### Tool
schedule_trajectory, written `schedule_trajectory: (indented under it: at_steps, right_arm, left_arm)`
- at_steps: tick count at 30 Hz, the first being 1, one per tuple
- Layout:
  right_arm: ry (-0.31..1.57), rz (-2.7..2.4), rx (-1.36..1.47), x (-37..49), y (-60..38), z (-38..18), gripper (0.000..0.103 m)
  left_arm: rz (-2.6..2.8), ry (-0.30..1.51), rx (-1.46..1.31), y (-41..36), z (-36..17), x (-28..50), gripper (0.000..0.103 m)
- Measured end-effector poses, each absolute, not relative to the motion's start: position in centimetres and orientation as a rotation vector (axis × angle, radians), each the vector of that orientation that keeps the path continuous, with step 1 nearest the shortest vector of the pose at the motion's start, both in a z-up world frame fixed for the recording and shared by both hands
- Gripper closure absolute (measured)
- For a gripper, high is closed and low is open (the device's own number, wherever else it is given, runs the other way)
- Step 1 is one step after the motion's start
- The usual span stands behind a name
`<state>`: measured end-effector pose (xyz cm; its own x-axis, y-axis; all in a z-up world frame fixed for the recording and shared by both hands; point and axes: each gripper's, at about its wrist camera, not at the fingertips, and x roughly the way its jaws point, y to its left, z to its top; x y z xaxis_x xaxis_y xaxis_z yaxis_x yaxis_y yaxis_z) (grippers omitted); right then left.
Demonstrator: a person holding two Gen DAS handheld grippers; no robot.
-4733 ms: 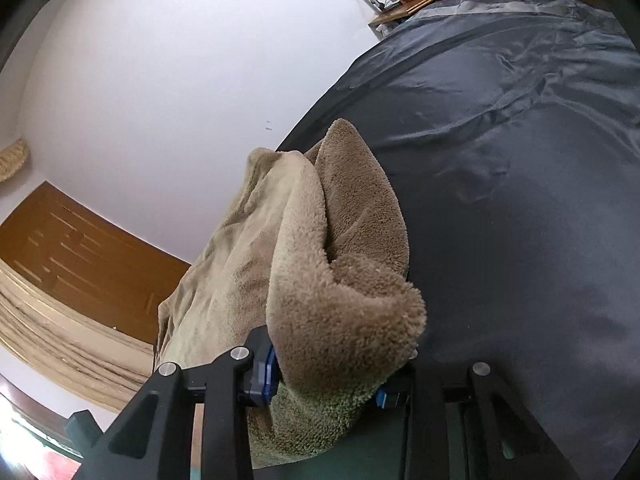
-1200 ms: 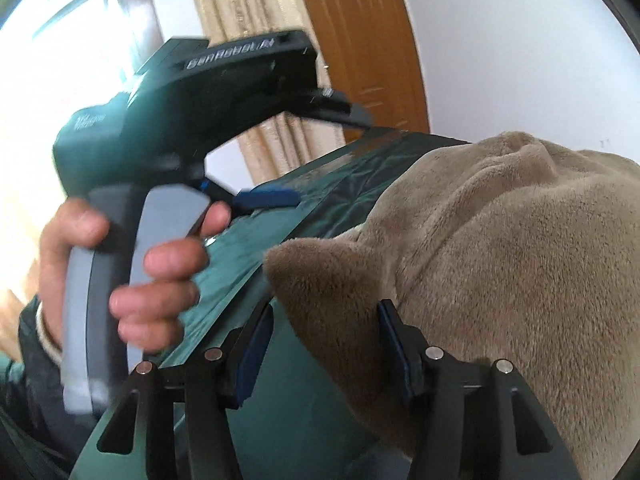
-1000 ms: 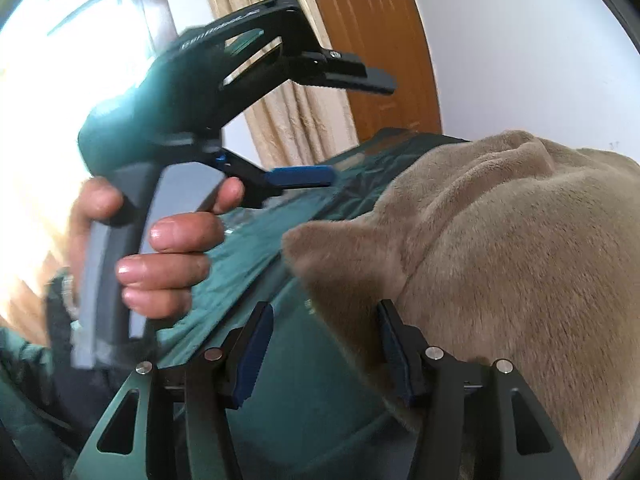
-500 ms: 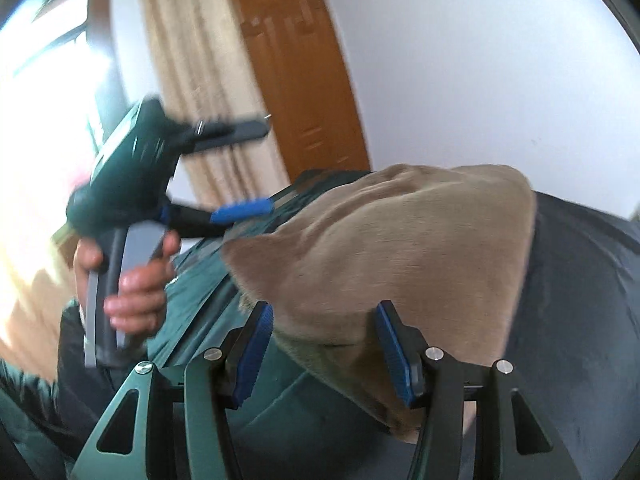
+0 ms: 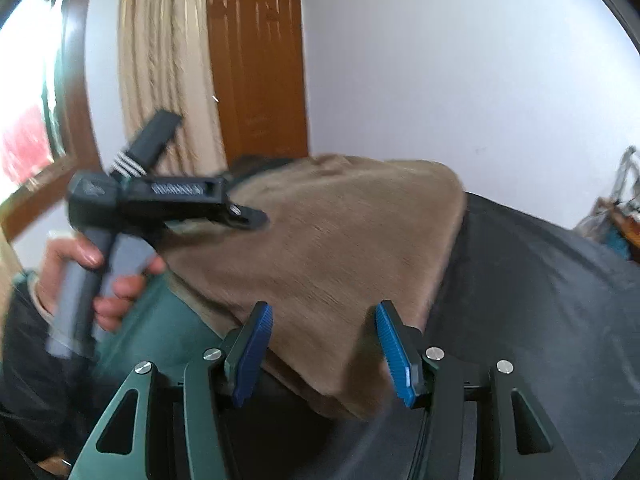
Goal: Fold clothes
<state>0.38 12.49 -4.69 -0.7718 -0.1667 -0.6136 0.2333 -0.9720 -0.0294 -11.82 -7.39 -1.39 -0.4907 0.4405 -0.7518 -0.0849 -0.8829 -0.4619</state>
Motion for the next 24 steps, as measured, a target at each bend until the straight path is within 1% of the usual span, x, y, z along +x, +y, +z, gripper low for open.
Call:
schedule_trajectory:
  at_steps: [1, 4, 7, 10, 12, 14, 15, 17, 19, 24]
  right_arm:
    - [0.189, -2.786, 0.962, 0.4, 12.6, -5.0, 0.044]
    - [0.208, -2.784, 1.006, 0.6, 13.2, -5.5, 0.044]
    - [0.268, -2.773, 1.035, 0.6, 12.8, -5.9, 0.044]
    - [0.402, -2.748, 1.073, 0.3, 11.6, -6.6, 0.044]
    - [0.495, -2.741, 1.108, -0.1, 10.8, -7.3, 0.044]
    - [0.519, -2.766, 1.137, -0.9, 10.7, -7.9, 0.044]
    - [0.491, -2.779, 1.147, -1.3, 11.0, -7.9, 0.044]
    - [0.372, -2.804, 1.168, -2.0, 12.2, -7.8, 0.044]
    - [0.267, -2.839, 1.188, -2.5, 13.6, -7.7, 0.041]
    - [0.181, -2.921, 1.211, -2.9, 15.8, -7.9, 0.031]
  left_arm:
    - [2.422, -0.531, -1.369, -7.4, -1.3, -11.6, 0.001]
    - [2.488, -0.509, -1.298, -6.9, -0.3, -10.7, 0.001]
    - [2.539, -0.463, -1.122, -6.5, 2.0, -9.1, 0.001]
    - [2.458, -0.450, -1.013, -5.8, 2.9, -8.2, 0.001]
    - [2.386, -0.451, -1.055, -5.1, 2.4, -8.2, 0.001]
    - [2.367, -0.421, -1.128, -4.1, 1.3, -8.8, 0.001]
    - [2.378, -0.392, -1.166, -3.7, 0.7, -9.1, 0.001]
    - [2.399, -0.330, -1.218, -3.0, -0.1, -9.4, 0.001]
    - [2.421, -0.276, -1.235, -2.4, -0.4, -9.3, 0.001]
    - [2.422, -0.216, -1.241, -1.3, -0.7, -8.6, 0.001]
